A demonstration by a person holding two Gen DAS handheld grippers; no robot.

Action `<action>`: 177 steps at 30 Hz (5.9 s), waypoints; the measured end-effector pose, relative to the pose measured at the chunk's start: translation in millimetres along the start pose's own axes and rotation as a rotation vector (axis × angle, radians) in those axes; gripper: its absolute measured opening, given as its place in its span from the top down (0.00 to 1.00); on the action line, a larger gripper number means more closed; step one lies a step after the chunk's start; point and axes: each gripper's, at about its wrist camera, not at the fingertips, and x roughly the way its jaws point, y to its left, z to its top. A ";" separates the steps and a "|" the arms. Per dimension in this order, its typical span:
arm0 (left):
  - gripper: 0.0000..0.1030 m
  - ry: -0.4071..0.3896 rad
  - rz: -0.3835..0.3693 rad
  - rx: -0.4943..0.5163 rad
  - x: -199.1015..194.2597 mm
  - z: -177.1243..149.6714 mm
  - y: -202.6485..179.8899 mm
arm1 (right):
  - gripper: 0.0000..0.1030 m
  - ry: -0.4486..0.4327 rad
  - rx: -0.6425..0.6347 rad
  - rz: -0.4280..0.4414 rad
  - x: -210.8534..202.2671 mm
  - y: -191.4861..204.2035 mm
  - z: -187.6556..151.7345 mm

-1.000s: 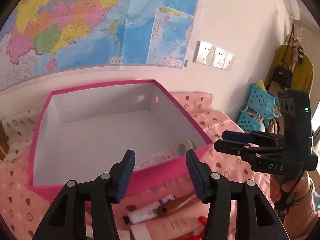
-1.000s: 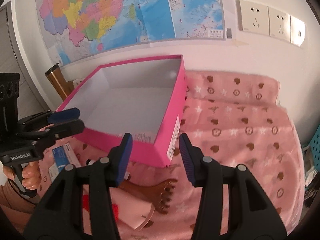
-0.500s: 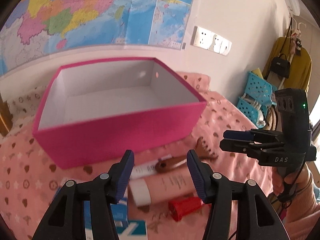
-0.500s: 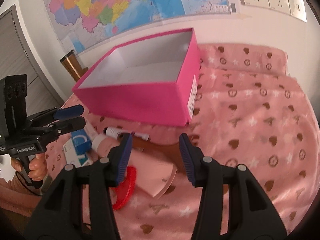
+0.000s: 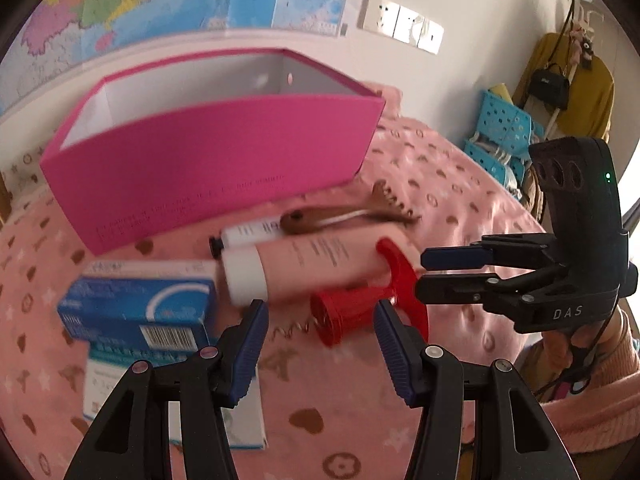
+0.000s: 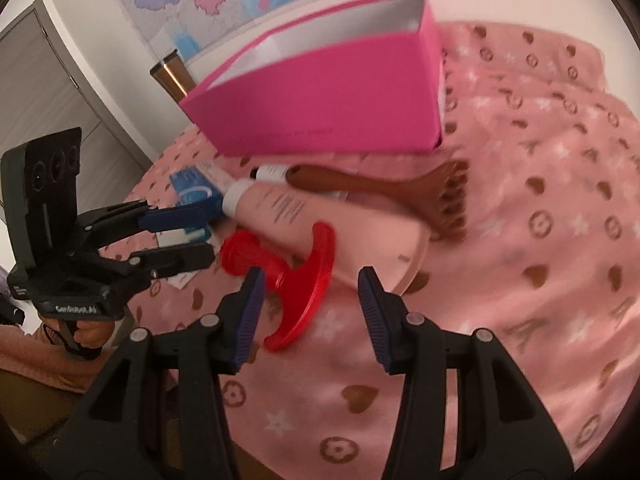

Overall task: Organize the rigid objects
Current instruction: 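Move the right gripper to the red corkscrew and grasp it, then carry the red corkscrew over the box and release it inside, then move the right gripper to the blue ANTINE box and grasp it, then lift the ANTINE box and carry it toward the pink box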

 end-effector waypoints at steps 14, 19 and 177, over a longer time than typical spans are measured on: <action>0.51 0.033 -0.044 -0.010 15.7 -5.4 -9.7 | 0.54 0.009 0.054 0.037 16.2 -3.0 -5.1; 0.62 0.041 -0.072 -0.002 19.3 -5.8 -14.2 | 0.68 0.010 0.060 0.046 17.0 -3.2 -6.0; 0.51 -0.080 0.050 -0.217 -68.4 -40.2 112.1 | 0.55 0.083 -0.161 0.200 91.3 102.2 58.4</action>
